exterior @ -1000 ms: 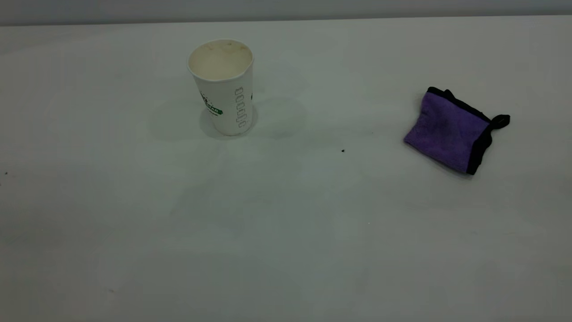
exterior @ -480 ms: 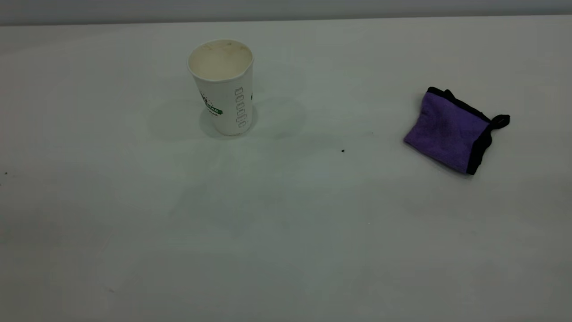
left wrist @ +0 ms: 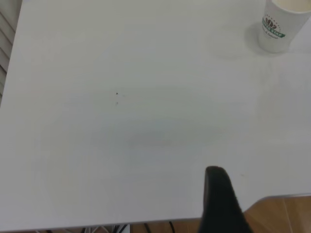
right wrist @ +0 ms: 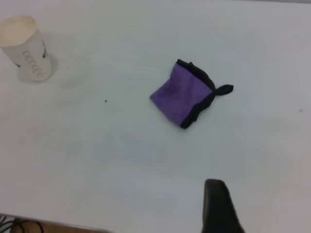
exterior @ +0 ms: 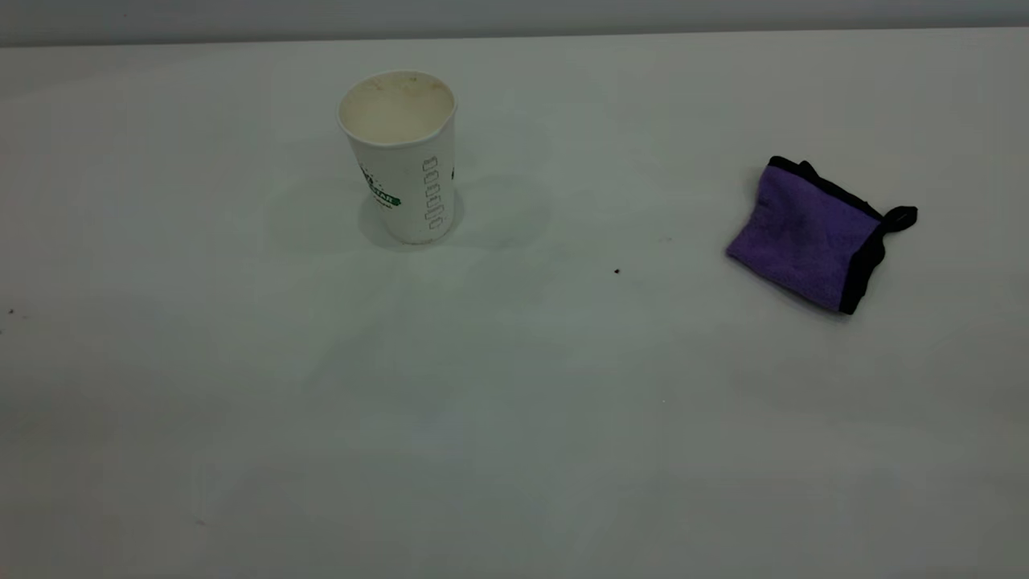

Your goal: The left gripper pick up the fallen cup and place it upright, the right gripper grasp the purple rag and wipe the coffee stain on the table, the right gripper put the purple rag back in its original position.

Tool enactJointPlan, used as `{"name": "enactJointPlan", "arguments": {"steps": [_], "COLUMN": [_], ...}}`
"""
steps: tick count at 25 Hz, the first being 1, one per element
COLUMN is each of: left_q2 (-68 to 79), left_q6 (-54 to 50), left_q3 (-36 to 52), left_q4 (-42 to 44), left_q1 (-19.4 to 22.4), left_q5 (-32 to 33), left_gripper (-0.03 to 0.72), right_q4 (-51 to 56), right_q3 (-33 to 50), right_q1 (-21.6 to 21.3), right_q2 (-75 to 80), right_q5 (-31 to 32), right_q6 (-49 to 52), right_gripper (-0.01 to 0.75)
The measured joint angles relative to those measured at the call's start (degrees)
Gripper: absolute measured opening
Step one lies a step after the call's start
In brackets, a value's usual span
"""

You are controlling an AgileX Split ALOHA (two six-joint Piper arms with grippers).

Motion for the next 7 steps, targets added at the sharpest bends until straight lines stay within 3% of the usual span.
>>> {"name": "enactJointPlan", "arguments": {"steps": [7], "left_q2": [0.0], "left_q6": [0.0], "left_q3": [0.0], "left_q4": [0.0], "left_q1": [0.0], "left_q5": [0.0], "left_gripper": [0.492], "right_q4": [0.1], "right_q3": [0.0], "right_q1": [0.0], "right_q2": [0.0], "right_q5": [0.3], "right_q6": [0.0], "right_gripper": [0.493]}}
